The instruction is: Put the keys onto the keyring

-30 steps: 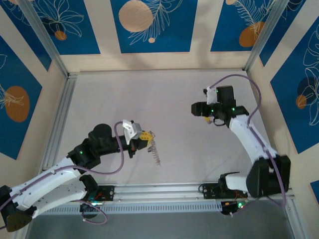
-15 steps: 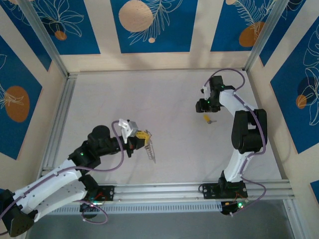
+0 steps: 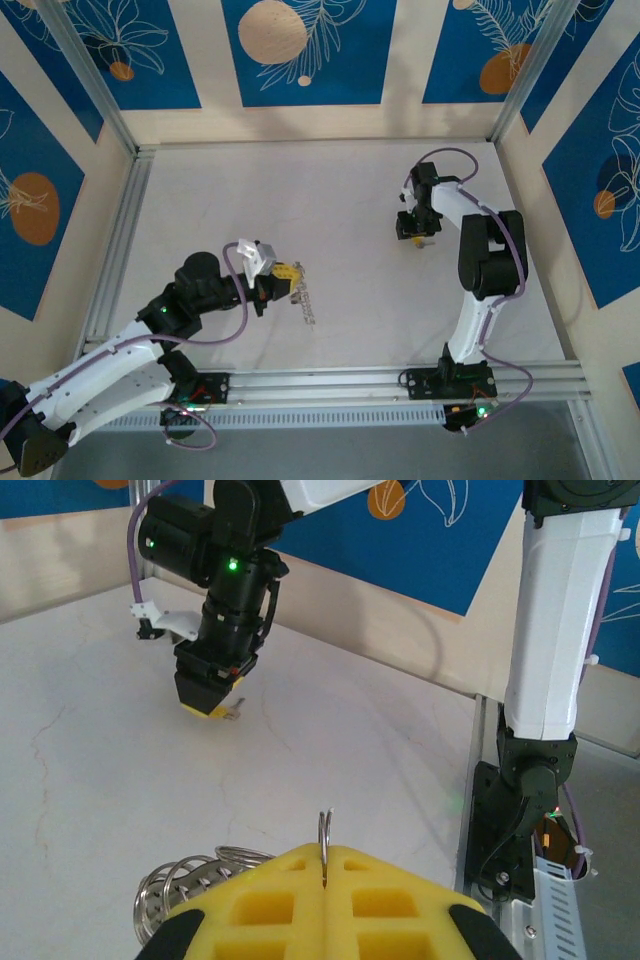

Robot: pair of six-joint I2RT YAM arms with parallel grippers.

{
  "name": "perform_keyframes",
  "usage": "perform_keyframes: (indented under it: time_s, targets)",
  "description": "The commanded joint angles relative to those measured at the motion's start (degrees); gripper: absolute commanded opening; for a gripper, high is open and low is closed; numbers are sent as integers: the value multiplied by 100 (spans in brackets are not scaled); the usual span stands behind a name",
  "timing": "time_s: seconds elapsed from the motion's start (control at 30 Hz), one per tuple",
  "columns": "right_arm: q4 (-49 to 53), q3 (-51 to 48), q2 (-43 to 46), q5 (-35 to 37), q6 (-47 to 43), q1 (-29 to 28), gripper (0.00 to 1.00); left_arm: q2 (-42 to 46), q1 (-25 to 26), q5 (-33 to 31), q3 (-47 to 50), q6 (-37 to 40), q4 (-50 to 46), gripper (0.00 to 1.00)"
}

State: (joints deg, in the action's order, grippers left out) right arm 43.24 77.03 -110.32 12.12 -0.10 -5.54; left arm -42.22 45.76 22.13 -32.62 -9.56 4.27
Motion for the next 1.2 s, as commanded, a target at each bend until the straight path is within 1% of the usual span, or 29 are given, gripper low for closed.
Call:
perform_keyframes:
  time_s: [0.0,0.3,0.6,0.83,0.97,1.17]
  targets:
    - [183,109,-149,28,-91,44,40,36,-62,167,21,-2,359,0]
    - [208,36,-124,172,-122,43,34,38,-66,217,48,-17,442,0]
    - [386,-41,63,606,-222,-52,35,90,-67,291,80,-41,508,0]
    - [480,-58,125,765,-210,-139,34,100,-67,334,97,-53,553,0]
    - [523,-88,173,790,-195,-138,34,127,-64,353,99,-61,575,0]
    - [513,-88,126,639,-178,-58,34,224,-62,378,120,-80,583,0]
